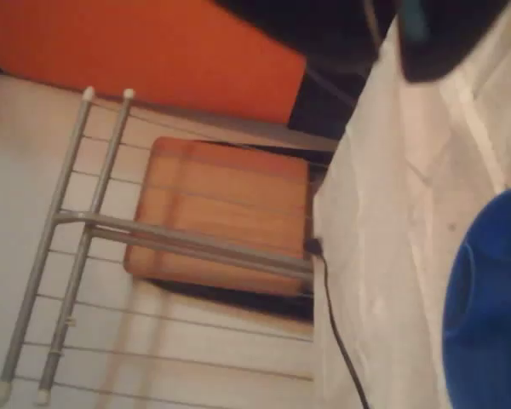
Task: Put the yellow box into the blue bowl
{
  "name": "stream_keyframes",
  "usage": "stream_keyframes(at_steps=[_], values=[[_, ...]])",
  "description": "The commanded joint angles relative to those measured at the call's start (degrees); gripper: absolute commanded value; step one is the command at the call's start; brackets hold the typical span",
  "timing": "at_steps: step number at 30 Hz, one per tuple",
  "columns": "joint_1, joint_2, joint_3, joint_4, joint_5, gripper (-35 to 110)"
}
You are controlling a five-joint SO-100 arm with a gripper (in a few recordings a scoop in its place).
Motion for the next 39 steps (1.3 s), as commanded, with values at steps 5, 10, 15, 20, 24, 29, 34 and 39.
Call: stream_keyframes(at_steps=[5,10,15,20,24,29,34,39], values=[[0.18,1.23,-1.14,-0.53,0.62,0],[0.18,1.23,-1.14,-0.53,0.62,0],[0.18,1.23,-1.14,-0.53,0.62,0],[0.18,0.7,-1.23,-0.62,-0.44,0],[0.18,0.26,-1.05,-1.32,-6.06,0],[0.09,0.18,-1.05,-2.37,-10.28,0],[0.09,-4.31,-0.35,-8.61,-13.36,0],[0.35,-18.46,-0.97,-13.89,-19.95,0]])
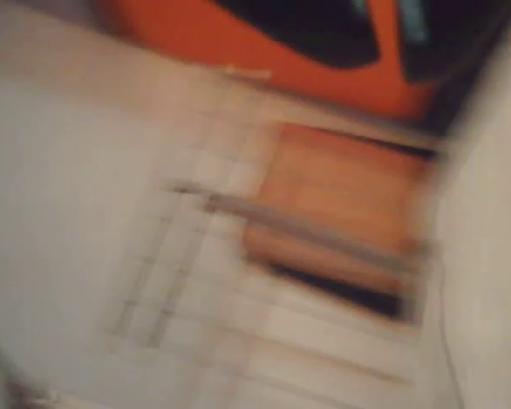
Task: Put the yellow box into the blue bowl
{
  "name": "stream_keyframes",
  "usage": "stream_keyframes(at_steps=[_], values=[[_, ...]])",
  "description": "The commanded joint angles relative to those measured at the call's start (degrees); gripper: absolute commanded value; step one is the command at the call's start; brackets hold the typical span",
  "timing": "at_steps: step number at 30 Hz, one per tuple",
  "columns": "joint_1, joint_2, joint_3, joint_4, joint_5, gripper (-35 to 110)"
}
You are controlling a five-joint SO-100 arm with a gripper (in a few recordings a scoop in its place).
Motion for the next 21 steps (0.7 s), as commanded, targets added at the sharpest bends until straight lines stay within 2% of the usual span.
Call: stream_keyframes(at_steps=[1,6,14,21], values=[[0.26,-13.18,-1.23,-4.83,-5.1,0],[0.44,-25.05,-2.9,-7.21,-14.5,0],[0.97,-38.94,-11.95,-6.42,-35.6,0],[7.56,-49.04,-16.08,-6.33,-50.63,0]])
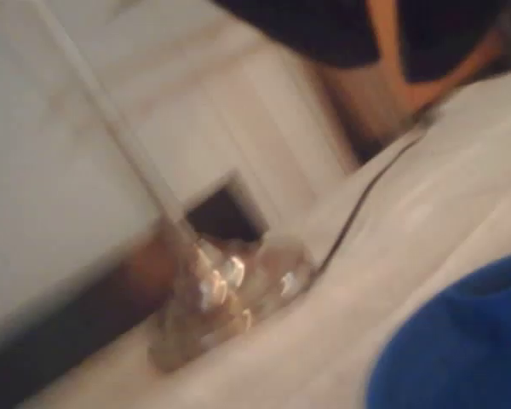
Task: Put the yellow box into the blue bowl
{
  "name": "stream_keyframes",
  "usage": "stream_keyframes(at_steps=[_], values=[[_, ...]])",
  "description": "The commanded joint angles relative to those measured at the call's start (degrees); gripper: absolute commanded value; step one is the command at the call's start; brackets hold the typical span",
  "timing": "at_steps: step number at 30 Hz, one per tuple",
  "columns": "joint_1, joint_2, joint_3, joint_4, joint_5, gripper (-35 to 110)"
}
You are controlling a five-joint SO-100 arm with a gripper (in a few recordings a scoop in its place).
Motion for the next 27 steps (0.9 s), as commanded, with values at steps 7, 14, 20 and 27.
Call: stream_keyframes(at_steps=[7,14,20,27], values=[[12.48,-12.13,-5.8,-0.88,-26.46,0],[21.53,-12.57,-5.89,-0.97,-42.36,0],[27.25,-13.1,-4.66,-0.97,-50.1,0],[32.7,-20.83,-5.98,-2.02,-52.65,0]])
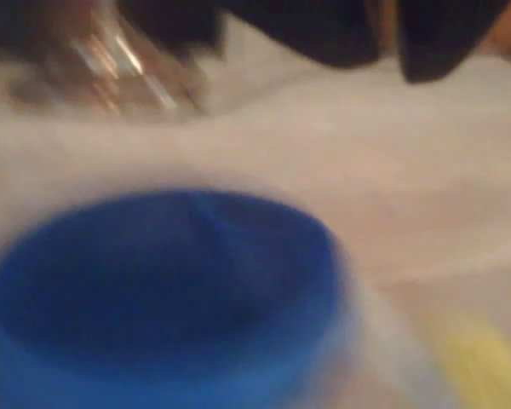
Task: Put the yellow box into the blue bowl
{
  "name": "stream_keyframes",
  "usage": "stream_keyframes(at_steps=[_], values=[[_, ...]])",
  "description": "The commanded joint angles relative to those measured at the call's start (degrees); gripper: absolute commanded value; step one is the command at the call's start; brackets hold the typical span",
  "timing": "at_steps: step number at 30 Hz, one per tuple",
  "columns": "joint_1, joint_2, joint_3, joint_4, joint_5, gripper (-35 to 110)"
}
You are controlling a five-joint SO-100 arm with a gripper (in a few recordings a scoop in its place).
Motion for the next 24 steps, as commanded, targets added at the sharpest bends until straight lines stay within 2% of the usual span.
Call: stream_keyframes(at_steps=[1,15,24], values=[[3.6,-2.55,-3.34,-1.93,-0.97,0],[12.48,-10.72,-3.43,-12.13,-1.23,0],[16.79,-19.25,-5.54,-19.34,-8.26,0]])
